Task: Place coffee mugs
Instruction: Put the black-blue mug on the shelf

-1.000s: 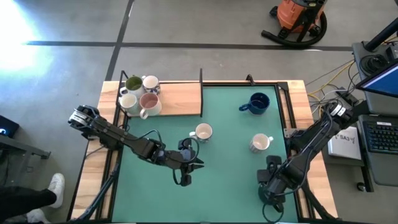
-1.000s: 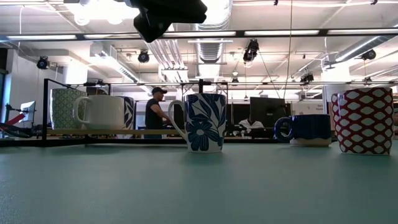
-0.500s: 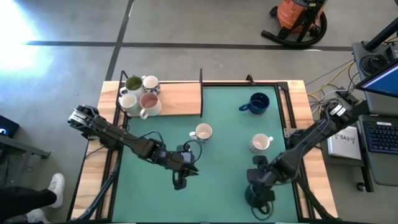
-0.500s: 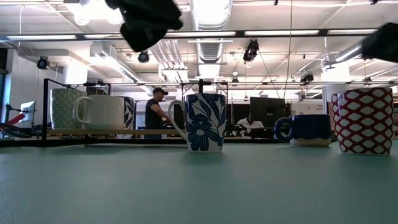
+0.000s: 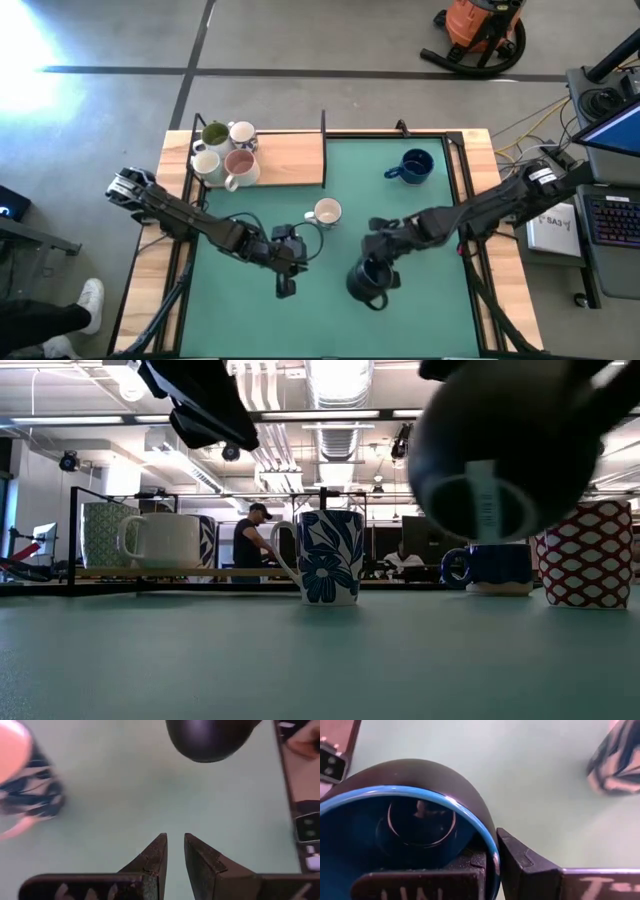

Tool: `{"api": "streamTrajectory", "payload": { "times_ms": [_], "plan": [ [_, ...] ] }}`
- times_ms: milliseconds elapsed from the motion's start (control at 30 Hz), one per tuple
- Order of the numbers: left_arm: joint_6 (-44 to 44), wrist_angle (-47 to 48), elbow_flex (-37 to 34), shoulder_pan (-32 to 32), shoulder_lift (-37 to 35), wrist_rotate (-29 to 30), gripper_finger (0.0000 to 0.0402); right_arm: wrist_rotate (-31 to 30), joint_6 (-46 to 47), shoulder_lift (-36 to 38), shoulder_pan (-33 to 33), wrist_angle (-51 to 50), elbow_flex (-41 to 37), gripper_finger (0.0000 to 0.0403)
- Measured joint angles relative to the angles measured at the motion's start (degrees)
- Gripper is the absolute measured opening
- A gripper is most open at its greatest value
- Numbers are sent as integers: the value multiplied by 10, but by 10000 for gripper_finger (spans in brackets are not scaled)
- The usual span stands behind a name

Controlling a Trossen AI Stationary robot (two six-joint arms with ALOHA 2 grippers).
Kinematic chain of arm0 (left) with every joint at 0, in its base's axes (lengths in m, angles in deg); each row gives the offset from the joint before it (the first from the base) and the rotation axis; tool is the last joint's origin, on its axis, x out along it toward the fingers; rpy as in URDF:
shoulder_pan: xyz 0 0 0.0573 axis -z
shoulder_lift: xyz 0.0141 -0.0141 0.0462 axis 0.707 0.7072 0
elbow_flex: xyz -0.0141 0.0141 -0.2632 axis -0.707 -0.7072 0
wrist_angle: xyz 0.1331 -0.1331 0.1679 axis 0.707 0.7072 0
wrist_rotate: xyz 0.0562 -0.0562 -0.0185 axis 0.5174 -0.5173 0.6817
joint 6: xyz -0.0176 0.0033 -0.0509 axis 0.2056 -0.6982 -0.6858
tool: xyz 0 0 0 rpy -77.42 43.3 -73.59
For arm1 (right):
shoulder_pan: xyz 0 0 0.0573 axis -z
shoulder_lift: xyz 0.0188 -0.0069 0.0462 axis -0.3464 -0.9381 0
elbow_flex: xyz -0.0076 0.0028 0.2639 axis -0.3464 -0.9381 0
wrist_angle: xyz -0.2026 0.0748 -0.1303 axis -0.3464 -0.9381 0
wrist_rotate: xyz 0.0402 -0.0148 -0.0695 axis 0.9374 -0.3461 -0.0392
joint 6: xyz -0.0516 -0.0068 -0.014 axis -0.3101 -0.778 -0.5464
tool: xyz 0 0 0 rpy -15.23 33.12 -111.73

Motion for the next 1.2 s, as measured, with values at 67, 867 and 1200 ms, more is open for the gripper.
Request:
{"api": "streamTrajectory", "payload": {
  "times_ms": [67,867,1200],
  "plan": [
    [0,18,0,0,-11,10,47,1,-18,-4,16,15,0,14],
    [9,158,0,1,-137,101,47,0,-256,-252,110,-25,269,13],
    [-19,233,0,1,-152,102,47,-1,-332,-305,149,-21,348,13]
  ]
}}
